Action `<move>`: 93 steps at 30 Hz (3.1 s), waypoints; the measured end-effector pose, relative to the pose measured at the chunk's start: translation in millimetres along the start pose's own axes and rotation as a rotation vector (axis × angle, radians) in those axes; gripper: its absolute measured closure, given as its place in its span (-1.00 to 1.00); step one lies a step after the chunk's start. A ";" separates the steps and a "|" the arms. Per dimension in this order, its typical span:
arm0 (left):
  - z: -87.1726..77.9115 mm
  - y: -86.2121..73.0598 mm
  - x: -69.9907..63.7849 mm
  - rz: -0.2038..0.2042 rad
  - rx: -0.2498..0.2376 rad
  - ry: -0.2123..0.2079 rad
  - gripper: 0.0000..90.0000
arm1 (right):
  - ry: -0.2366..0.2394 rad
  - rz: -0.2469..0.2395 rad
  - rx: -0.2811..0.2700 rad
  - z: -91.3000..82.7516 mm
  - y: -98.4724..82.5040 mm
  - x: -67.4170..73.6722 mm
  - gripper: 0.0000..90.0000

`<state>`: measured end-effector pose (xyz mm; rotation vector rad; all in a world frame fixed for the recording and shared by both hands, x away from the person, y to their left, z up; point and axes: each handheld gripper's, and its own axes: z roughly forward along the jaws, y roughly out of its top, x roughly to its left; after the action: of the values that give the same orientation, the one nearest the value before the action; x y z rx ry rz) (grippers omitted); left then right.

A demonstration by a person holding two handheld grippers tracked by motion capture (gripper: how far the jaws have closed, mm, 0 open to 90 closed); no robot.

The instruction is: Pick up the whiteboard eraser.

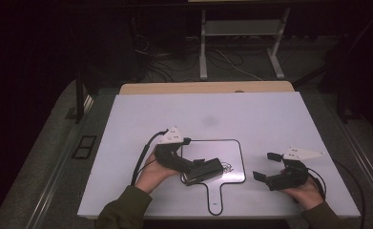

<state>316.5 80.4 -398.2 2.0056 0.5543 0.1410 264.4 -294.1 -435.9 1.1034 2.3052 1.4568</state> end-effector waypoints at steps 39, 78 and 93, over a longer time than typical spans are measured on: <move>36.4 -18.9 -18.9 0.097 0.277 -0.018 -0.27 | 0.009 -0.011 0.027 3.9 -1.5 -0.3 -1.00; 44.6 -17.2 -24.9 0.105 0.366 -0.006 -0.12 | 0.005 0.007 0.027 3.1 -1.8 -2.7 -1.00; 34.2 -8.6 -24.7 0.089 0.334 -0.044 -0.12 | 0.007 0.005 0.017 0.5 -2.6 -2.0 -1.00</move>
<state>303.1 45.2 -418.8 2.3539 0.4845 0.0610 264.9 -295.7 -438.8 1.1115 2.3256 1.4473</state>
